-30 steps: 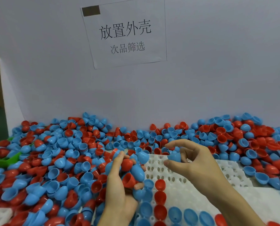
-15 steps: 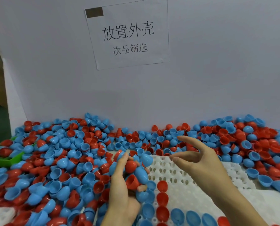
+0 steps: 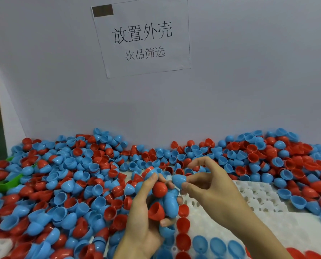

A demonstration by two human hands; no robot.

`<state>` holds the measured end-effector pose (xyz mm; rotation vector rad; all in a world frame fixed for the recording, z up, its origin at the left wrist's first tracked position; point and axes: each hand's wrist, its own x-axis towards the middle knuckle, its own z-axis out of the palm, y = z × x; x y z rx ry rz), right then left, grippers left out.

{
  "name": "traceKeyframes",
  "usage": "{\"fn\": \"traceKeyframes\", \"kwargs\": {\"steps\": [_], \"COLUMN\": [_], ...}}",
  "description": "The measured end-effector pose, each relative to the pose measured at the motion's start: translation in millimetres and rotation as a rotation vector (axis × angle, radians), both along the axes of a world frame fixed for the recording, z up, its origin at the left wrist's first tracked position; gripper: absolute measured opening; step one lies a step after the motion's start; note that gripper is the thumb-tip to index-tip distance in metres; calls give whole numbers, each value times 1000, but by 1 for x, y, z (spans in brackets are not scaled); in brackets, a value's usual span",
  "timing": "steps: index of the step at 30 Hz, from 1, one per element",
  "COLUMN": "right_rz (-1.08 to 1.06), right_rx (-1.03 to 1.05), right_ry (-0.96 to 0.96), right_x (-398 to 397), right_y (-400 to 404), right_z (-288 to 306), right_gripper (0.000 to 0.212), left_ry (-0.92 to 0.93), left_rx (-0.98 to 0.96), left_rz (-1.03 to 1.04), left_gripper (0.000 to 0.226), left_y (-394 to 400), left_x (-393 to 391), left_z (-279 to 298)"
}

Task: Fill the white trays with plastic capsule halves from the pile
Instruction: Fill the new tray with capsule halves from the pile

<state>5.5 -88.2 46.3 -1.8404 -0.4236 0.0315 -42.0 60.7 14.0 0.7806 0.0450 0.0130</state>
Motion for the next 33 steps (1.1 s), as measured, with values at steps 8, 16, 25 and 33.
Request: {"fn": "traceKeyframes", "kwargs": {"steps": [8, 16, 25, 33], "right_rz": [-85, -127, -16, -103], "right_rx": [183, 277, -121, -378], "right_ry": [-63, 116, -29, -235], "right_x": [-2, 0, 1, 5], "right_y": [4, 3, 1, 3], "right_z": [-1, 0, -1, -11], "right_gripper": [32, 24, 30, 30], "left_ry": [-11, 59, 62, 48], "left_rx": [-86, 95, 81, 62], "left_rz": [19, -8, -8, 12], "left_gripper": [26, 29, 29, 27], "left_y": [3, -1, 0, 2], "left_x": [-2, 0, 0, 0], "left_z": [1, -1, 1, 0]}}
